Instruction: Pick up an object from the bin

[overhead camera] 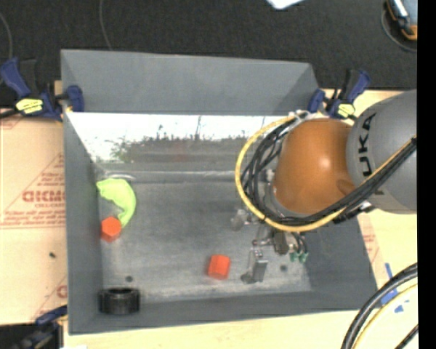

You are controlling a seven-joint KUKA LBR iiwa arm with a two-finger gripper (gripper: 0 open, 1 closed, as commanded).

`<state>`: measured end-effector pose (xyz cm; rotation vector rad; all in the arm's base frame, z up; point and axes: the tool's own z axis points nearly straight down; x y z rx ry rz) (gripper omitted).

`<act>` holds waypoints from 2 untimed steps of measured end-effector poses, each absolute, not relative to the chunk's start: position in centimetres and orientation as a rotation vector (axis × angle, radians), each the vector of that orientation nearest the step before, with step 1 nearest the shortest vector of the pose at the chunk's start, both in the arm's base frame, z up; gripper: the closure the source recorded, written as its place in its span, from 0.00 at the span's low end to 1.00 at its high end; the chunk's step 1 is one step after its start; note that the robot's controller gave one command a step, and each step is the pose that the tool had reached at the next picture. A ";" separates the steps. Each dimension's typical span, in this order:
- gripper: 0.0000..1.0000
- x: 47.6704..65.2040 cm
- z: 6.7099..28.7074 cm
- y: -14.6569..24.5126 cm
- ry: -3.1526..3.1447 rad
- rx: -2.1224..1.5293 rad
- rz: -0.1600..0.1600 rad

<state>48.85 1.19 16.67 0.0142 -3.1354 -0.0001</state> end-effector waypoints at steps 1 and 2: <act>0.00 49.0 17.1 1.2 -3.144 0.014 -0.001; 0.00 48.2 11.7 2.6 -3.139 0.163 0.000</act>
Offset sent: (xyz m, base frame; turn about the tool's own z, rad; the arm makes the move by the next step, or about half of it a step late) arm -0.0149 0.0275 -0.0967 -0.1820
